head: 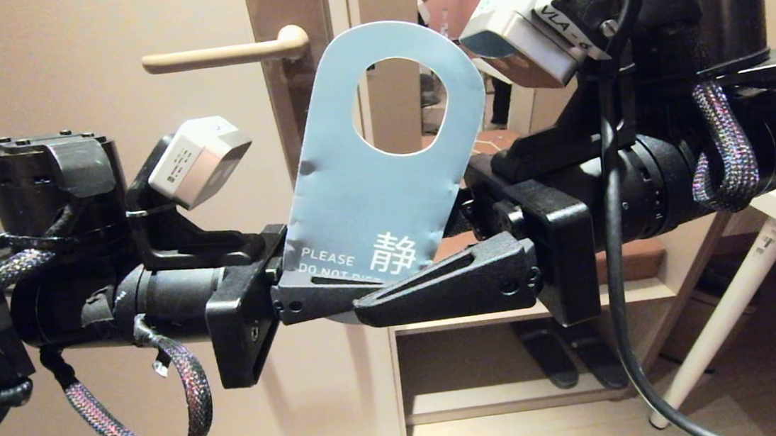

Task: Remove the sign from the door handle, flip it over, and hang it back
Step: Hand it to the other hand

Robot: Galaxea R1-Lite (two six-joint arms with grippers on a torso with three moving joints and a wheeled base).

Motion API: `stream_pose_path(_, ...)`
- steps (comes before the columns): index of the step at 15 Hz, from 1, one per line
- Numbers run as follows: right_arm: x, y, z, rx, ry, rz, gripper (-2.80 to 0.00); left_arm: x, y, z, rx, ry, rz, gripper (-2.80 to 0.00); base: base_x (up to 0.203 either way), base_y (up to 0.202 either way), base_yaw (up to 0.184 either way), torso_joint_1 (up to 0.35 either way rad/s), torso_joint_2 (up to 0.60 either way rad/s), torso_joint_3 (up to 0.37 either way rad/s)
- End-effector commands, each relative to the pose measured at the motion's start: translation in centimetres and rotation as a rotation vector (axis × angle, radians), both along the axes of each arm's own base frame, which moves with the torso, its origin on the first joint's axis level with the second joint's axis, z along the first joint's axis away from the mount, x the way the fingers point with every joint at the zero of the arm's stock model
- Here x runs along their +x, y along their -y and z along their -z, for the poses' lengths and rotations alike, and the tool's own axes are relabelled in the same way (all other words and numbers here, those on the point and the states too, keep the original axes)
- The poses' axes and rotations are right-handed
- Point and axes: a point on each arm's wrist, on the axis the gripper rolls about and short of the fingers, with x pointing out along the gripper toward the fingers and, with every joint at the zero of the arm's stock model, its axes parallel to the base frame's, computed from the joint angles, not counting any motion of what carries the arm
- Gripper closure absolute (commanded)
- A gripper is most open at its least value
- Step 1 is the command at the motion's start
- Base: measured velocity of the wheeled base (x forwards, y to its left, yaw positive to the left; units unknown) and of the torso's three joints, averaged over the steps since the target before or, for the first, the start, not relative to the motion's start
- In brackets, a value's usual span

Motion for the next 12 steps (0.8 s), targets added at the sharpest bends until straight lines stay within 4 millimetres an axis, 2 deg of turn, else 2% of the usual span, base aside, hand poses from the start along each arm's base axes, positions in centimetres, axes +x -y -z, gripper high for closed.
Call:
stream_pose_path(1, 0.0, 0.2, -0.1, 0.003, 0.003, 0.002, -2.80, -0.1, 0.0, -0.1, -0.004, 0.004, 0.009, 0.00, 0.000, 0.000, 0.000, 0.000, 0.00, 0.000)
stream_pose_path(6, 0.6, 2.9, -0.4, 0.008, 0.008, 0.084, -2.80, -0.3, -0.1, -0.3, -0.006, 0.008, 0.009, 0.00, 0.000, 0.000, 0.000, 0.000, 0.00, 0.000)
stream_pose_path(12, -0.9, 7.9, -1.3, 0.030, 0.032, 0.200, -2.80, -0.6, -0.4, -0.7, -0.016, -0.003, 0.004, 0.00, 0.000, 0.000, 0.000, 0.000, 0.00, 0.000)
